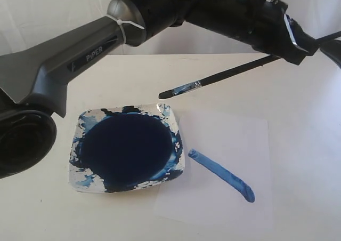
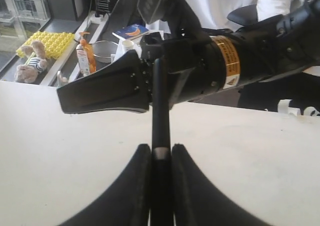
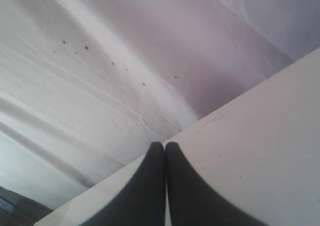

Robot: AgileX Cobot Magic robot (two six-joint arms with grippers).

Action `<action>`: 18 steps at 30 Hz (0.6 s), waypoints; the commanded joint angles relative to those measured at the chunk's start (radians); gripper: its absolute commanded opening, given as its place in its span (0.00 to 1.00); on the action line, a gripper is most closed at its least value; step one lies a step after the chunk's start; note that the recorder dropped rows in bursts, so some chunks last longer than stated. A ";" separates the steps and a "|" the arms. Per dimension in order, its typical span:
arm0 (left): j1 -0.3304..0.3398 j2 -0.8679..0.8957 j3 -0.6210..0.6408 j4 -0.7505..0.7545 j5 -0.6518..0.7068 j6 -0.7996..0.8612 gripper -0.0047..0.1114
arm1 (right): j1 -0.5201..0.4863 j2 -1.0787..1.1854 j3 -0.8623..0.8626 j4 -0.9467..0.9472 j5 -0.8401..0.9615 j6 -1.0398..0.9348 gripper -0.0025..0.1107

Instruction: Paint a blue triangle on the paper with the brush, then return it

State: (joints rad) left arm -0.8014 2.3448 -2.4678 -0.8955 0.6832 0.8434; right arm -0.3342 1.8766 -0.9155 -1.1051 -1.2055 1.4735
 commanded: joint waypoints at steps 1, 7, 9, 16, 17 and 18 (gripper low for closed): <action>0.002 0.016 0.002 -0.012 -0.063 0.025 0.04 | 0.001 -0.010 0.031 -0.004 -0.016 -0.005 0.02; 0.002 0.052 0.002 0.006 -0.090 0.025 0.04 | 0.038 -0.010 0.057 -0.009 -0.016 -0.031 0.02; 0.002 0.069 0.002 0.011 -0.090 0.025 0.04 | 0.053 -0.010 0.058 -0.025 -0.016 -0.035 0.02; 0.002 0.092 0.002 0.018 -0.124 0.025 0.04 | 0.066 -0.010 0.058 -0.034 -0.016 -0.041 0.02; 0.002 0.092 0.002 0.018 -0.129 0.025 0.04 | 0.066 -0.010 0.058 -0.034 -0.016 -0.041 0.02; 0.002 0.092 0.002 0.016 -0.129 0.025 0.04 | 0.066 -0.010 0.058 -0.034 -0.016 -0.041 0.02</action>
State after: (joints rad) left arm -0.8014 2.4460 -2.4662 -0.8613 0.5596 0.8469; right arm -0.2680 1.8766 -0.8640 -1.1351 -1.2055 1.4483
